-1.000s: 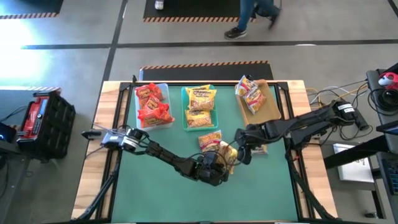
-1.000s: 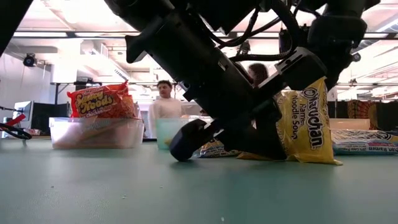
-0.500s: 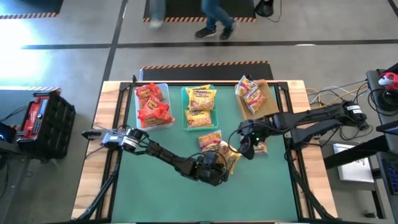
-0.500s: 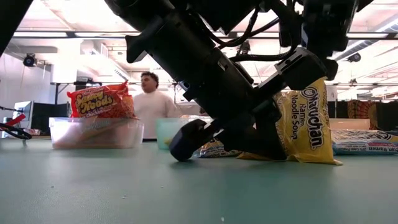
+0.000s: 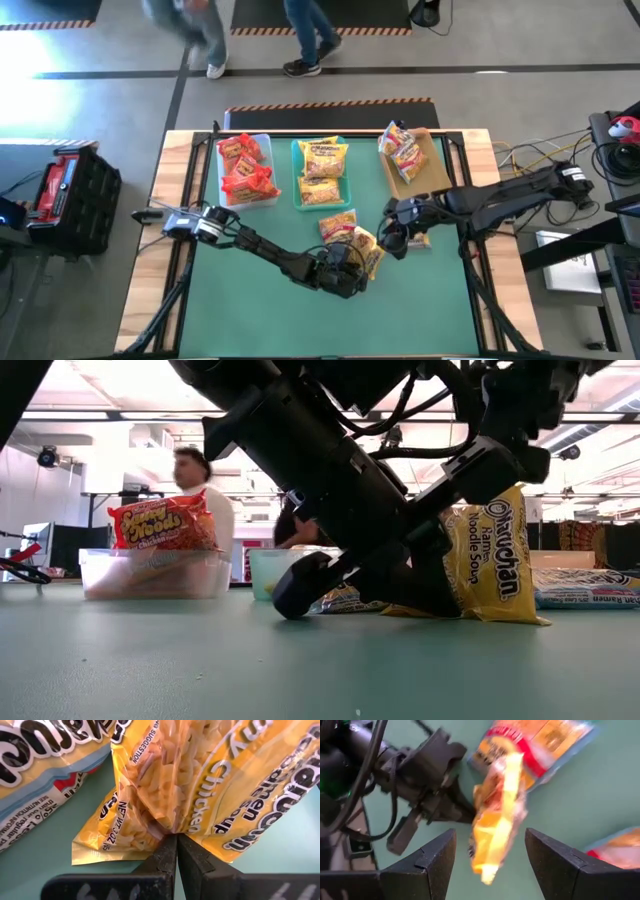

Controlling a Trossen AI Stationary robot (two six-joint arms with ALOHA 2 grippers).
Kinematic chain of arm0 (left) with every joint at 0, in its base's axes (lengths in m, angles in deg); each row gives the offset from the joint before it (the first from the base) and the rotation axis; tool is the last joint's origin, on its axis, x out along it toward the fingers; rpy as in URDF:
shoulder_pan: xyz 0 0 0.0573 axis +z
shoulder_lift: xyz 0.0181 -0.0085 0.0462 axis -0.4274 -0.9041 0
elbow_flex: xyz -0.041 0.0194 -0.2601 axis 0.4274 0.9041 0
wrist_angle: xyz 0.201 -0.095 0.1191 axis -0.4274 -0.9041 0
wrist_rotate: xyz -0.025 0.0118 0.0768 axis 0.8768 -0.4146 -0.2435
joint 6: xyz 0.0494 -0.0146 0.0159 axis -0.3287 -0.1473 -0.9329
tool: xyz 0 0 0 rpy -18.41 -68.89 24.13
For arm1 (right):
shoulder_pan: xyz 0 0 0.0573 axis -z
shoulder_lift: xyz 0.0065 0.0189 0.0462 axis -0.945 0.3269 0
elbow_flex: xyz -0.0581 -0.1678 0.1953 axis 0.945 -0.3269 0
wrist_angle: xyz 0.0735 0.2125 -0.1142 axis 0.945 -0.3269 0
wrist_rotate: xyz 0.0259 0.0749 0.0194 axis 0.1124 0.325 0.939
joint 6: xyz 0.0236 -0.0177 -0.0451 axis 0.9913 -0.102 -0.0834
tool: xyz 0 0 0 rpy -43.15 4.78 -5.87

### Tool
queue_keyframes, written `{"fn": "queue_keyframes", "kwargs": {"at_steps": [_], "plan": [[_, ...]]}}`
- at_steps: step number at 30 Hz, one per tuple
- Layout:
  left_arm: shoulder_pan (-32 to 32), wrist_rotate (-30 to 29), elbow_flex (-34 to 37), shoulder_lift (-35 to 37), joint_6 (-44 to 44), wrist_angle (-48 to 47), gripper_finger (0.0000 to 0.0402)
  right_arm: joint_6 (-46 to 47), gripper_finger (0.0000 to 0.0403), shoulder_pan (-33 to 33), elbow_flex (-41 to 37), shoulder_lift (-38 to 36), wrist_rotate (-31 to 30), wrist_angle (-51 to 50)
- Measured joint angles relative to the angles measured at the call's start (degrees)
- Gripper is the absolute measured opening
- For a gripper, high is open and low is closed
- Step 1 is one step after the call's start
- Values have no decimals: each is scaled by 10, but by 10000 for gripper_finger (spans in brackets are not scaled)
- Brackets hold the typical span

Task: Sort Maruchan noodles
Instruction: Put the yellow noodle pack into the blue bin

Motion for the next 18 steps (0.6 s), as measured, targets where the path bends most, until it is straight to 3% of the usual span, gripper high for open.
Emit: {"fn": "queue_keyframes", "kwargs": {"at_steps": [6, 12, 18], "plan": [[3, 8, 0, 1, 16, -5, 0, 46, 226, -42, -43, 1, 4, 38], [10, 23, 0, 1, 23, -8, 0, 98, 226, -86, -74, -31, -60, 48], [18, 40, 0, 1, 26, -10, 0, 152, 226, -122, -126, -39, -103, 151]]}}
